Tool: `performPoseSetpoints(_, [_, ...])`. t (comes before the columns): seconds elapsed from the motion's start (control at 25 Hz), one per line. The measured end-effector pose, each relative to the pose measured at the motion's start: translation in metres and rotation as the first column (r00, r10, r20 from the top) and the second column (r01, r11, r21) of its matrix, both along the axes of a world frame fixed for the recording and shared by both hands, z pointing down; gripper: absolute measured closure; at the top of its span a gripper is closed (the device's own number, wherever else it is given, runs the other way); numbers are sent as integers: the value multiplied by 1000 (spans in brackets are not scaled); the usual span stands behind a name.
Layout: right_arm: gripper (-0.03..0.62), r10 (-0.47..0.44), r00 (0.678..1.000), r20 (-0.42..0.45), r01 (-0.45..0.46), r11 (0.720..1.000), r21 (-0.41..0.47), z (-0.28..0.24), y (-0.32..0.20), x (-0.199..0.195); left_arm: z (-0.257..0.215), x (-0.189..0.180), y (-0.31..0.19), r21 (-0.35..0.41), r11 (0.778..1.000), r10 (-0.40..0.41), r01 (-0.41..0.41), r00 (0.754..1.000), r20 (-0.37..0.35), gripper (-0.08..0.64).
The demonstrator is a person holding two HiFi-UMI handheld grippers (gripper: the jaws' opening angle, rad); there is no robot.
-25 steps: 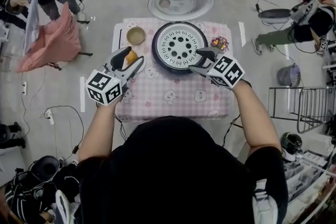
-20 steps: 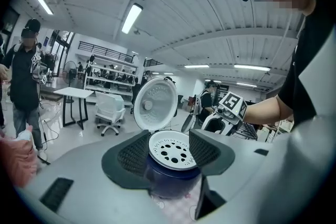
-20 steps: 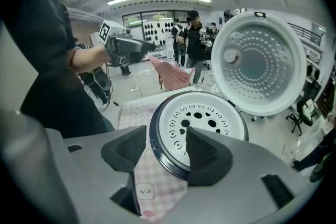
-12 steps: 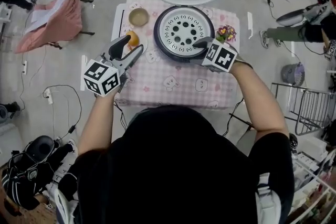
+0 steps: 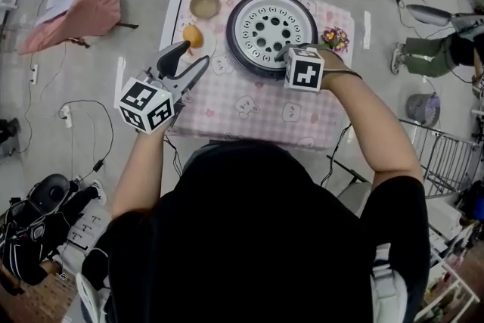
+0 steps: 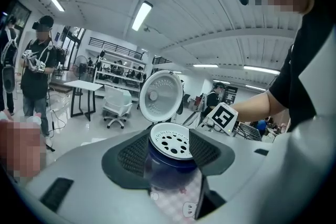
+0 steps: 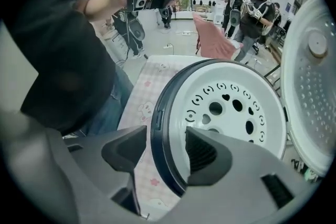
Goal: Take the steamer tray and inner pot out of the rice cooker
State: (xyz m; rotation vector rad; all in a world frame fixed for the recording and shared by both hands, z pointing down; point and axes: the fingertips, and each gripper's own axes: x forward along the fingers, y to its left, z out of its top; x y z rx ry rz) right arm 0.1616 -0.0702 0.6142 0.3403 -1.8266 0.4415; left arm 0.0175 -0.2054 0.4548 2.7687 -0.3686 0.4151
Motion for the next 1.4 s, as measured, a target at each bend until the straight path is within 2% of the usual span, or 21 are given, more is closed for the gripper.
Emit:
performPoseSetpoints(0.32, [347, -103, 993, -53, 97, 990, -106, 15, 9, -3, -1, 2, 7, -11, 1000, 2, -2, 1000, -17, 302])
performPoseSetpoints(0.48, [356, -123, 991, -55, 116, 986, -121, 18, 9, -4, -3, 2, 11, -34, 999, 3, -4, 1000, -29, 302])
performPoseSetpoints(0.6, [383, -128, 985, -118, 116, 988, -102, 10, -1, 6, -6, 1, 12, -40, 999, 0, -2, 999, -35, 302])
performPoseSetpoints(0.76, [408, -133, 989, -58, 124, 984, -127, 4, 7, -6, -6, -3, 16, -38, 999, -7, 6, 999, -35, 302])
performPoseSetpoints(1.12, [453, -108, 992, -65, 104, 992, -68, -15, 2, -3, -7, -8, 25, -35, 999, -6, 5, 999, -37, 302])
performPoseSetpoints(1.32, [538, -80, 995, -62, 80, 997, -1, -30, -5, -4, -12, -9, 28, -45, 999, -6, 3, 999, -53, 302])
performPoseSetpoints(1.4, [542, -81, 994, -70, 82, 996, 18, -31, -5, -4, -13, -8, 30, -47, 999, -6, 3, 998, -59, 302])
